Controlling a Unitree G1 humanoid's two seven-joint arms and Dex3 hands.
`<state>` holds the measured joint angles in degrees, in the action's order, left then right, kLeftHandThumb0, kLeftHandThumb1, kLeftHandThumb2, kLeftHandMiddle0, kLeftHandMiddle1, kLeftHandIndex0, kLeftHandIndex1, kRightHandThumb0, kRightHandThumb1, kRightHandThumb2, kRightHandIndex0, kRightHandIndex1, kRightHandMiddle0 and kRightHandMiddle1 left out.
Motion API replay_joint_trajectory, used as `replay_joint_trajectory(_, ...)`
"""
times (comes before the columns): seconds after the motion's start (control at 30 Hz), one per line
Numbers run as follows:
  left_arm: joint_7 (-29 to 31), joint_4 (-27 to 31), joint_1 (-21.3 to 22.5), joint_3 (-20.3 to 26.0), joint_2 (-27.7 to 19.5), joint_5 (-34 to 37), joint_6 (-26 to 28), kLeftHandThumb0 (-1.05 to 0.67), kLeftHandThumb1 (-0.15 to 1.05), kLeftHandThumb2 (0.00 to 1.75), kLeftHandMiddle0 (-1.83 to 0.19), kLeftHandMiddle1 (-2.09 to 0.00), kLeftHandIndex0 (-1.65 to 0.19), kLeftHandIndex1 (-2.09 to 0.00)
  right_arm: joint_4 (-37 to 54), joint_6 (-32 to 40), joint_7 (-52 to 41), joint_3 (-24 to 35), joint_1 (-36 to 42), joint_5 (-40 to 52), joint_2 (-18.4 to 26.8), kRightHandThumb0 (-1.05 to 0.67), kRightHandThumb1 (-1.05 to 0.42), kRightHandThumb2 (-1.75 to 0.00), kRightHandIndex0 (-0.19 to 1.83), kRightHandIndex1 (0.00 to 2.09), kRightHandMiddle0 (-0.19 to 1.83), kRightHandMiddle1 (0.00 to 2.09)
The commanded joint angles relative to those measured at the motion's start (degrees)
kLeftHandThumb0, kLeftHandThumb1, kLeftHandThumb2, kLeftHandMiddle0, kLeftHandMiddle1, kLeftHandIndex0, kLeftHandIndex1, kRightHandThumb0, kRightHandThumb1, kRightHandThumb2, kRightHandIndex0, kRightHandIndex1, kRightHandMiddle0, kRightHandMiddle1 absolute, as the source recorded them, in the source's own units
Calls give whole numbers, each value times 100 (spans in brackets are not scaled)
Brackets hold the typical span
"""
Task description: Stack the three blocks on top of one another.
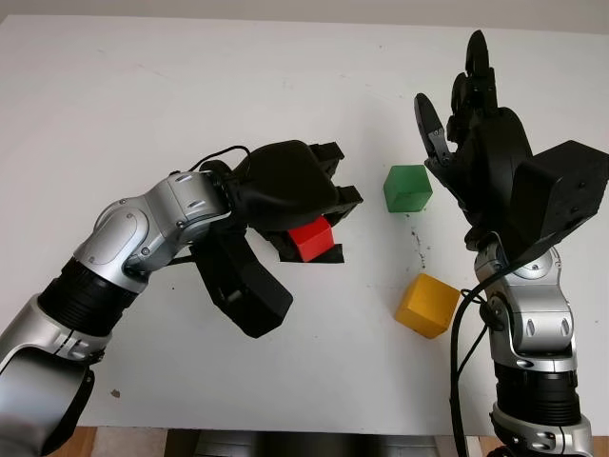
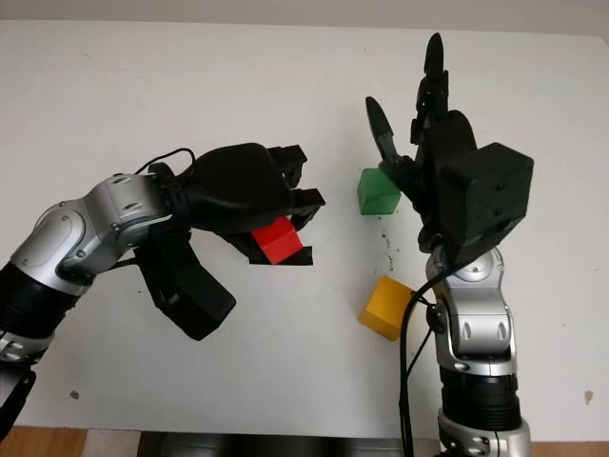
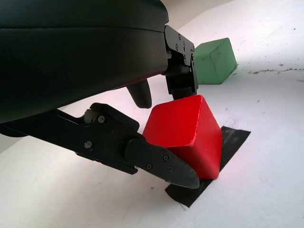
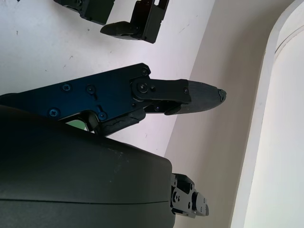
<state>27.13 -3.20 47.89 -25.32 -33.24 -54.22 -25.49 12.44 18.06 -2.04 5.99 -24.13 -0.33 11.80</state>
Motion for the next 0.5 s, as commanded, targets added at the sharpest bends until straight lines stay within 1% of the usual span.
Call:
replay_joint_trajectory(0.0, -110, -57, -43, -73, -25, -69, -61, -51, 105, 6, 19, -153, -21, -173, 34, -55, 20, 29, 15, 2, -11, -67, -105, -40, -19, 1, -18, 4)
replay_joint_trajectory(0.1, -115, -121, -14, -101, -36, -108, -126, -50, 105, 6, 19, -148, -21, -173, 46, -39, 23, 17, 19, -5, -10, -67, -105, -40, -19, 1, -19, 4)
replay_joint_trajectory(0.23, -63, -189, 24, -102, -54, -45, -242, -51, 105, 8, 19, -152, -20, -175, 68, -26, 27, 35, 30, 42, -42, -67, -105, -40, -19, 1, -19, 4)
replay_joint_trajectory(0.4, 94, -232, 72, -94, -62, 27, -327, -52, 105, 7, 19, -143, -20, -176, 42, -88, 1, 1, 45, 0, 13, -66, -105, -42, -19, 0, -19, 2)
replay_joint_trajectory(0.47, 153, -220, 88, -98, -63, 8, -332, -53, 105, 8, 19, -139, -19, -173, 39, -87, -1, 4, 48, -4, 13, -66, -105, -42, -19, 0, -19, 2)
